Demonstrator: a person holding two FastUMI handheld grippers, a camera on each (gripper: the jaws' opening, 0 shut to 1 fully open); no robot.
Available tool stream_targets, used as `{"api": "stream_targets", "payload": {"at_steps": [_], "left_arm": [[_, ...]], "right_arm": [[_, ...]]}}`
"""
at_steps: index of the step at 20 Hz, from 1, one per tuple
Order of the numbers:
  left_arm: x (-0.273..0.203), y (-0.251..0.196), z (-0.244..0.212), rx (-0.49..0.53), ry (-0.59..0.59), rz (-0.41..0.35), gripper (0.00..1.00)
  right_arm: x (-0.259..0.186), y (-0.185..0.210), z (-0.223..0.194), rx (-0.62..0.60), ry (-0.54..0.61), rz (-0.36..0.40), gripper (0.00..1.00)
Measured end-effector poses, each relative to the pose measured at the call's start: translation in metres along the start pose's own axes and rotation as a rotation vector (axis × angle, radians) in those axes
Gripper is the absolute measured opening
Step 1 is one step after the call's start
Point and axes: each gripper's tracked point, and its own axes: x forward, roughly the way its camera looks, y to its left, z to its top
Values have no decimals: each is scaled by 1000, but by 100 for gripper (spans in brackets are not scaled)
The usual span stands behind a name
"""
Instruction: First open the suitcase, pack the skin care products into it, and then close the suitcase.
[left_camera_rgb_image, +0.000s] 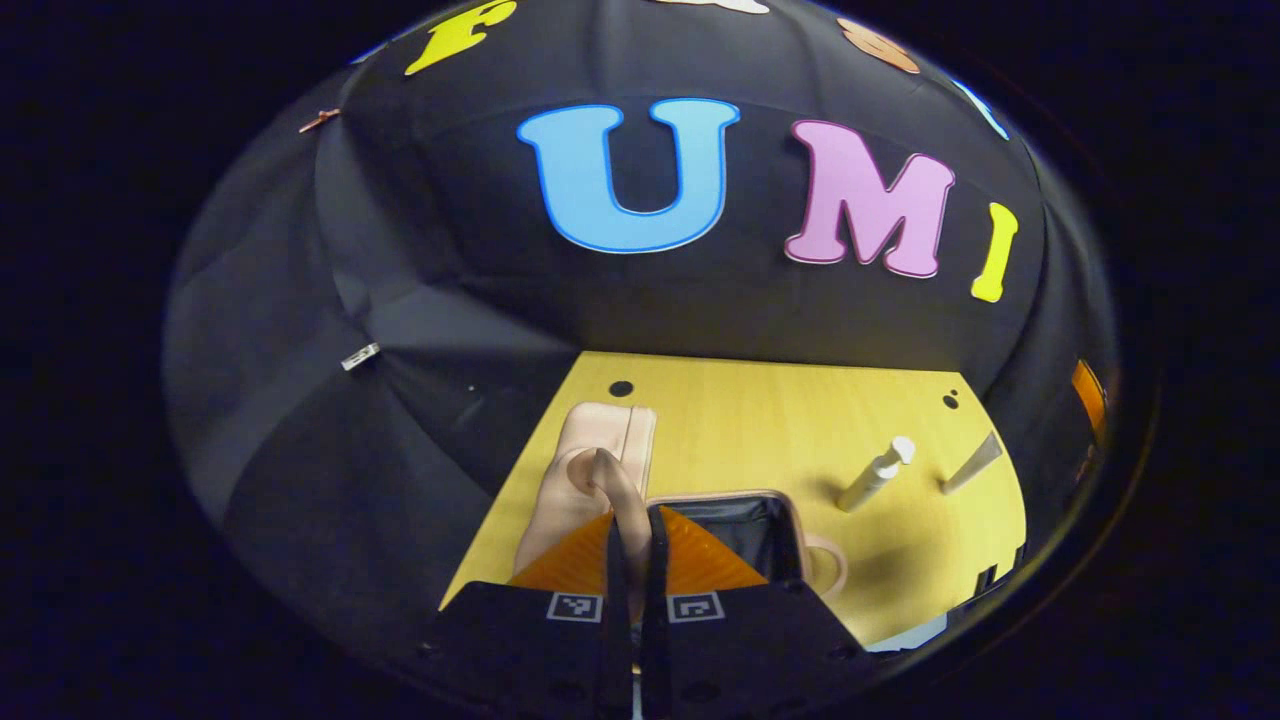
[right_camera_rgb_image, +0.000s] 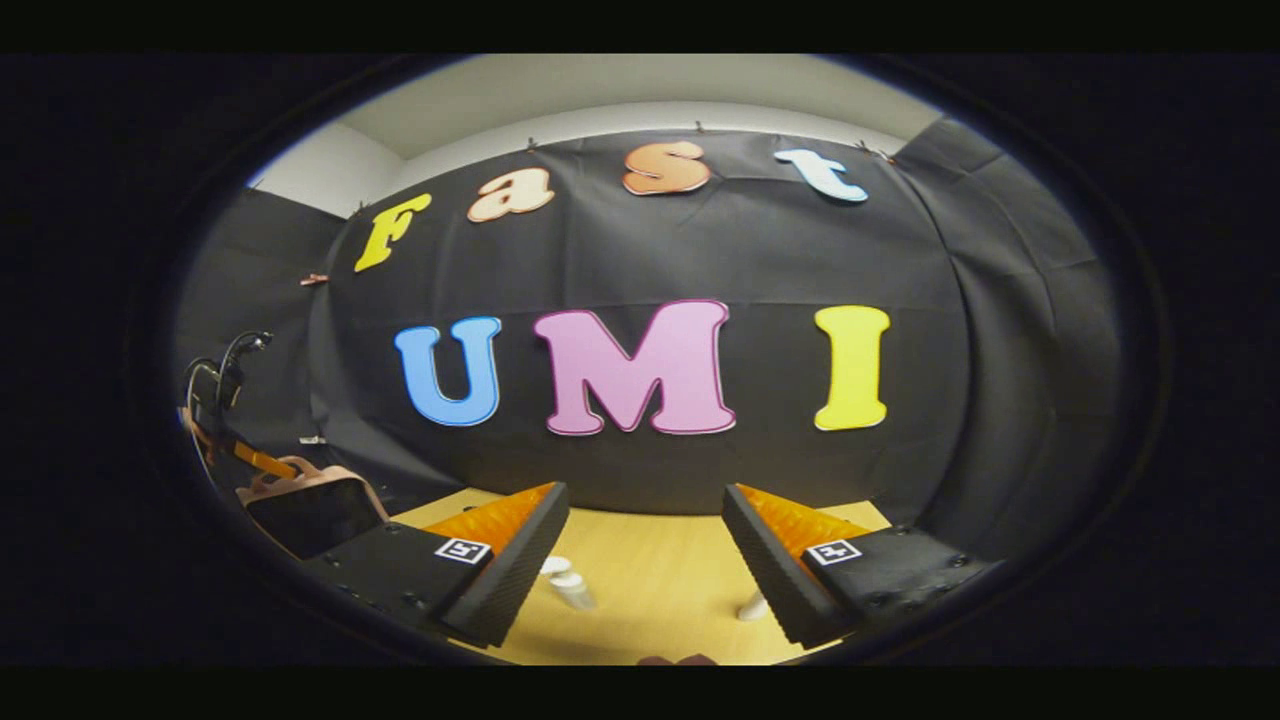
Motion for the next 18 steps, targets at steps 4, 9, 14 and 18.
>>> {"api": "stream_targets", "payload": {"at_steps": [4, 9, 14, 18], "left_arm": [[32, 107, -8, 54, -44, 92, 9], [114, 208, -78, -36, 79, 80, 7], [191, 235, -165, -129, 233, 49, 7], [228, 224, -199, -134, 302, 31, 7]], "right_arm": [[13, 40, 11, 58, -6, -11, 99], [10, 38, 10, 12, 25, -137, 98], [3, 51, 4, -46, 87, -180, 98], [1, 55, 1, -13, 116, -209, 99]]}}
